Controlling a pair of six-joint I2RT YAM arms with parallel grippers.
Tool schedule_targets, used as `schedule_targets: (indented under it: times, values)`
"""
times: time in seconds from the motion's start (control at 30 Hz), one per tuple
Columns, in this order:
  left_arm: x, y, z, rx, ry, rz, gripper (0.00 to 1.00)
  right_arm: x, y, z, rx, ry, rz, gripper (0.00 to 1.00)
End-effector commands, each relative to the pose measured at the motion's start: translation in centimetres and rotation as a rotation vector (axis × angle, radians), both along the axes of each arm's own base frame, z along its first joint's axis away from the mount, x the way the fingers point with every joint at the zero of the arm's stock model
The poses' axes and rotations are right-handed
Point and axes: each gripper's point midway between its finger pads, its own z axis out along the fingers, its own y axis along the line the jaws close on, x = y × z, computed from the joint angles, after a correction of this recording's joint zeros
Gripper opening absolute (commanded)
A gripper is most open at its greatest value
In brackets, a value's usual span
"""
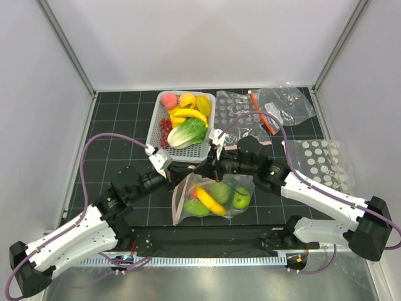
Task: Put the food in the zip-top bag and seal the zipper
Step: Zip the zipper food storage bag at the center of the board.
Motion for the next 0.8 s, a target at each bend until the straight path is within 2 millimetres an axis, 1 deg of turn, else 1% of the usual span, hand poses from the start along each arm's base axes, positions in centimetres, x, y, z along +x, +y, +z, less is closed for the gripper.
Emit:
schedule_targets:
  times: [0.0, 0.07, 0.1, 0.2, 0.23, 0.3, 0.33, 0.37, 0.43, 0.47, 0.5, 0.53, 0.57, 0.63, 0.67, 0.77]
  values:
    - [-0.1, -0.2, 2.3, -0.039, -0.047, -0.011, 0.00, -0.2, 0.0, 3.5, 0.097, -0.077, -0.002, 0.01]
    - [-0.1, -0.2, 2.4, -0.040, -0.048, -0.012, 0.00, 0.3, -0.2, 3.8, 0.112, -0.073, -0.041, 0.01]
    - [-0.2, -0.2, 2.3, -0.040, -0.046, -0.017, 0.00, 0.9, -0.6, 3.9, 0.117, -0.078, -0.086, 0.01]
    - [-0.3, -0.5, 2.1, -0.037, -0.042, -0.032, 0.01, 1.5, -1.3, 4.3, 0.145, -0.082, -0.150, 0.01]
    - [-0.3, -0.7, 2.0, -0.036, -0.039, -0.040, 0.00, 1.8, -1.8, 5.3, 0.174, -0.101, -0.182, 0.01]
    - [-0.4, -1.2, 1.6, -0.029, -0.023, -0.059, 0.00, 2.0, -2.5, 5.5, 0.193, -0.099, -0.219, 0.01]
    - [-0.5, -1.6, 1.6, -0.032, -0.019, -0.080, 0.00, 2.2, -3.1, 6.2, 0.214, -0.112, -0.254, 0.01]
    - [-0.5, -2.0, 1.1, -0.017, -0.003, -0.091, 0.00, 2.3, -3.5, 6.3, 0.224, -0.115, -0.272, 0.01]
    - [-0.6, -2.4, 0.9, -0.009, 0.011, -0.117, 0.00, 2.5, -4.3, 7.0, 0.251, -0.125, -0.313, 0.01]
    - [-0.7, -2.6, 1.0, -0.008, 0.015, -0.124, 0.01, 2.9, -5.2, 7.5, 0.270, -0.140, -0.361, 0.01]
    - [-0.6, -2.8, 0.7, -0.002, 0.022, -0.129, 0.00, 3.0, -5.7, 7.6, 0.279, -0.140, -0.385, 0.01]
    - [-0.8, -2.9, 0.6, -0.001, 0.026, -0.139, 0.01, 2.9, -6.4, 8.4, 0.305, -0.153, -0.407, 0.01]
    - [-0.7, -2.9, 0.7, -0.002, 0.026, -0.138, 0.00, 3.7, -7.3, 8.3, 0.308, -0.159, -0.474, 0.01]
    - [-0.8, -2.9, 0.8, -0.006, 0.025, -0.141, 0.01, 4.1, -8.7, 8.9, 0.338, -0.168, -0.544, 0.01]
    - [-0.8, -2.9, 0.6, -0.005, 0.028, -0.141, 0.00, 4.5, -10.1, 9.3, 0.359, -0.179, -0.612, 0.01]
    - [-0.8, -3.1, 0.5, 0.000, 0.035, -0.150, 0.00, 5.2, -12.7, 9.7, 0.388, -0.197, -0.737, 0.01]
